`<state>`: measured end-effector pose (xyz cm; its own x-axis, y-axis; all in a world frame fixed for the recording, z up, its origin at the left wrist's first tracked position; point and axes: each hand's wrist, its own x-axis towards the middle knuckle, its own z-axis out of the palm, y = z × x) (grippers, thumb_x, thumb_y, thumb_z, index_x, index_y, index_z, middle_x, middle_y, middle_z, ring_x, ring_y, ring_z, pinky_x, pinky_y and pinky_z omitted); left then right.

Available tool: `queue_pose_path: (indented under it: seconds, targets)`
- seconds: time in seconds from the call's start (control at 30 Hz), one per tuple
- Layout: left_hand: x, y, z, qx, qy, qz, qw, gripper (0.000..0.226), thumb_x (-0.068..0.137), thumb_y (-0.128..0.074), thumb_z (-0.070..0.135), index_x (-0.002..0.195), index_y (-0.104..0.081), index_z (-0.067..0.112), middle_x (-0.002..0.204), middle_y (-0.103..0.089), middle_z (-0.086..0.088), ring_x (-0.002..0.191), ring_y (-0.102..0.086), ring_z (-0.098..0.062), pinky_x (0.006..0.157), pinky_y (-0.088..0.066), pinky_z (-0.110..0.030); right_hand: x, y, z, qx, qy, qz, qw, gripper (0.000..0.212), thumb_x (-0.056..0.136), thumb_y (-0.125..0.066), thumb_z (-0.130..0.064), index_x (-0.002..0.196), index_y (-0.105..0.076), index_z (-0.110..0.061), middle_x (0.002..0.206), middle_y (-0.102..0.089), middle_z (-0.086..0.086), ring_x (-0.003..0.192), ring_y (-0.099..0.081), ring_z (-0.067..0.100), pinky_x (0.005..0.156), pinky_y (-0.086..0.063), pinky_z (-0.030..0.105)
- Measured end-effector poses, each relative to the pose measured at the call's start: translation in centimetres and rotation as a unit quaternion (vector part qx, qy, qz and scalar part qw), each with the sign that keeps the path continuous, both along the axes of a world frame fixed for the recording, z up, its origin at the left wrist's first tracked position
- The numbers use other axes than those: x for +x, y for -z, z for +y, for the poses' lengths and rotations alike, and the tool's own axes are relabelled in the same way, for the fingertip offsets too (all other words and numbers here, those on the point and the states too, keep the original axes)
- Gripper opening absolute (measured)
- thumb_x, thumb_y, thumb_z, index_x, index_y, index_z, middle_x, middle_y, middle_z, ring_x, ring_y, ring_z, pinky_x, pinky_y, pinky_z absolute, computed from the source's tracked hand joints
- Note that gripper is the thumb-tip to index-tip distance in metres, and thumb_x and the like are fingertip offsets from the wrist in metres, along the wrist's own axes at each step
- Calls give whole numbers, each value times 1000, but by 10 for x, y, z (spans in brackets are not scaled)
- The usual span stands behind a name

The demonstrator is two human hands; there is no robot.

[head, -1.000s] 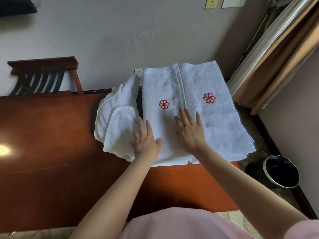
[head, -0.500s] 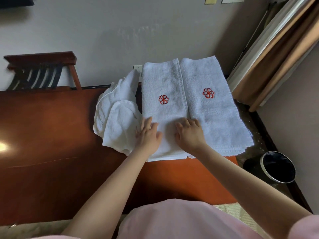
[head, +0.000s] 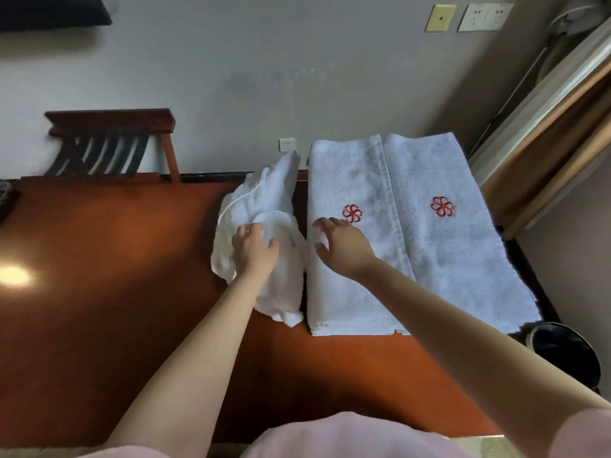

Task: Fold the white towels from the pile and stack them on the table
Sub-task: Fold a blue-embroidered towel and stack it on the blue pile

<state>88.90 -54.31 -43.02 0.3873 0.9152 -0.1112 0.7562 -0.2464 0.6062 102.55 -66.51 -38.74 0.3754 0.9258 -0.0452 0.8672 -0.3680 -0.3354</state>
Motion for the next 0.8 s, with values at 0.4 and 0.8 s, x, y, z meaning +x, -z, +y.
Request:
queue_pose_path:
  seconds: [0.4, 0.8]
  targets:
    - [-21, 21, 61, -81, 49, 8, 995, 16, 91, -56, 27, 98, -54, 13, 86, -56, -1, 79, -55, -21, 63, -40, -28, -13, 21, 77, -81, -43, 17, 996, 67, 88, -57, -27, 148, -29, -16, 145, -42, 9, 135, -36, 27, 109, -31, 37]
    - [-41, 38, 95, -211, -131, -120, 961, 49, 83, -65, 37, 123, -52, 12, 116, -54, -1, 91, -55, -16, 76, -45, -29, -37, 27, 98, -214, -146, 2, 966, 52, 87, -51, -25, 137, -46, -37, 133, -51, -2, 125, -44, 23, 92, -41, 29]
